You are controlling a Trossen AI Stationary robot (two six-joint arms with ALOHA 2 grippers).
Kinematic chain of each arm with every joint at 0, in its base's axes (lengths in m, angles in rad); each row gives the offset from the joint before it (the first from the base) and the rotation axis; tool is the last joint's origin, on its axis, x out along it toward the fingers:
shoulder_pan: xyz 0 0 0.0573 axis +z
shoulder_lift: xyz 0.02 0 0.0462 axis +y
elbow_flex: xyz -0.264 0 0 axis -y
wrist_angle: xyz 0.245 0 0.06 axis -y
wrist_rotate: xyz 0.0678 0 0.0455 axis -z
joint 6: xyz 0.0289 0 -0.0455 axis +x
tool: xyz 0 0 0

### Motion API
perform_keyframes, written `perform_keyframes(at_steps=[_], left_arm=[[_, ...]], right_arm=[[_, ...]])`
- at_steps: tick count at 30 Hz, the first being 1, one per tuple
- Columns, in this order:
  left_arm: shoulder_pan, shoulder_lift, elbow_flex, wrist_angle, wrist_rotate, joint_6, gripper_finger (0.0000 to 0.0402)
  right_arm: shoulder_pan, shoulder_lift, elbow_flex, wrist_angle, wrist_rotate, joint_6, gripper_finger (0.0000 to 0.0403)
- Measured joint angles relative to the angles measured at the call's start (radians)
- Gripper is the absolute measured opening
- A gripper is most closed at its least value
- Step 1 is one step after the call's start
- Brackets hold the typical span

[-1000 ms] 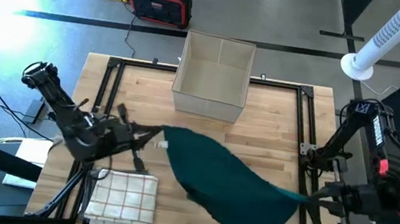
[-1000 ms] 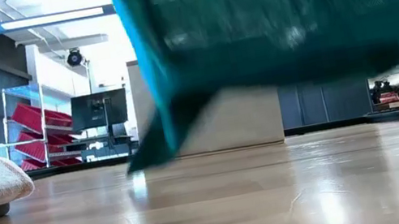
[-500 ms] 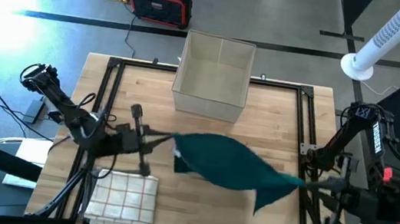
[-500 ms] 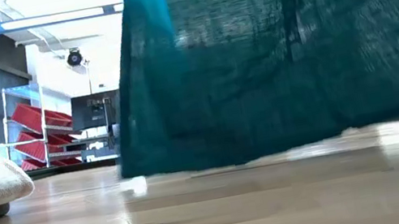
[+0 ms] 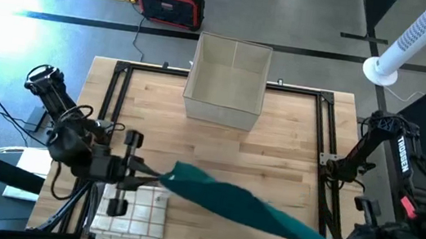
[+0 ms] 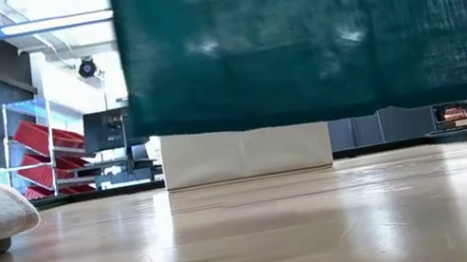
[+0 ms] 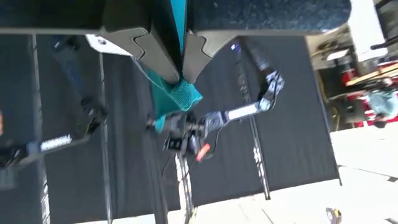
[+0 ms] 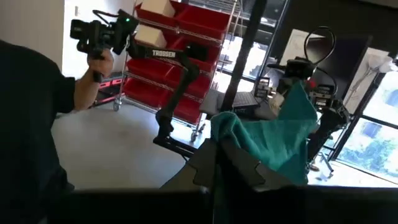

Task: Fold towel
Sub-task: Fold the green towel

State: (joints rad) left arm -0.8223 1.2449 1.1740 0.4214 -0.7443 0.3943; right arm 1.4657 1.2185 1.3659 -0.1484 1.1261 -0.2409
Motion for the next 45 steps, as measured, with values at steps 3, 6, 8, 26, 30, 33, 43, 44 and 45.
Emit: perform_keyframes(at_steps=[3, 6, 8, 26, 30, 33, 43, 44, 45], left_arm=[[0.009, 0.003, 0.0, -0.009, -0.023, -0.023, 0.0], [0.024, 0.002, 0.0, -0.046, -0.034, -0.058, 0.0], [0.04, 0.002, 0.0, -0.081, -0.053, -0.08, 0.0], [0.351, 0.013, -0.086, -0.726, 0.004, -0.6, 0.0], [0.441, 0.016, -0.143, -0.74, 0.065, -0.597, 0.0], [0.51, 0.013, -0.182, -0.744, 0.083, -0.571, 0.0], [0.725, 0.016, -0.268, -0.764, 0.353, -0.463, 0.0], [0.733, 0.015, -0.283, -0.766, 0.378, -0.45, 0.0], [0.739, 0.015, -0.296, -0.767, 0.388, -0.436, 0.0]], right_arm=[[0.002, 0.008, 0.0, -0.002, 0.047, -0.001, 0.0], [0.002, 0.006, 0.0, -0.002, 0.094, 0.001, 0.0], [0.002, 0.006, 0.0, -0.002, 0.145, 0.002, 0.0], [-0.085, -0.022, -0.07, -1.401, 0.198, 1.631, 0.0], [-0.136, -0.066, -0.142, -1.411, 0.119, 1.68, 0.0], [-0.179, -0.09, -0.183, -1.425, 0.069, 1.701, 0.0], [-0.328, -0.222, -0.367, -1.424, -0.225, 1.774, 0.0], [-0.336, -0.232, -0.39, -1.427, -0.262, 1.782, 0.0], [-0.344, -0.243, -0.411, -1.426, -0.289, 1.786, 0.0]])
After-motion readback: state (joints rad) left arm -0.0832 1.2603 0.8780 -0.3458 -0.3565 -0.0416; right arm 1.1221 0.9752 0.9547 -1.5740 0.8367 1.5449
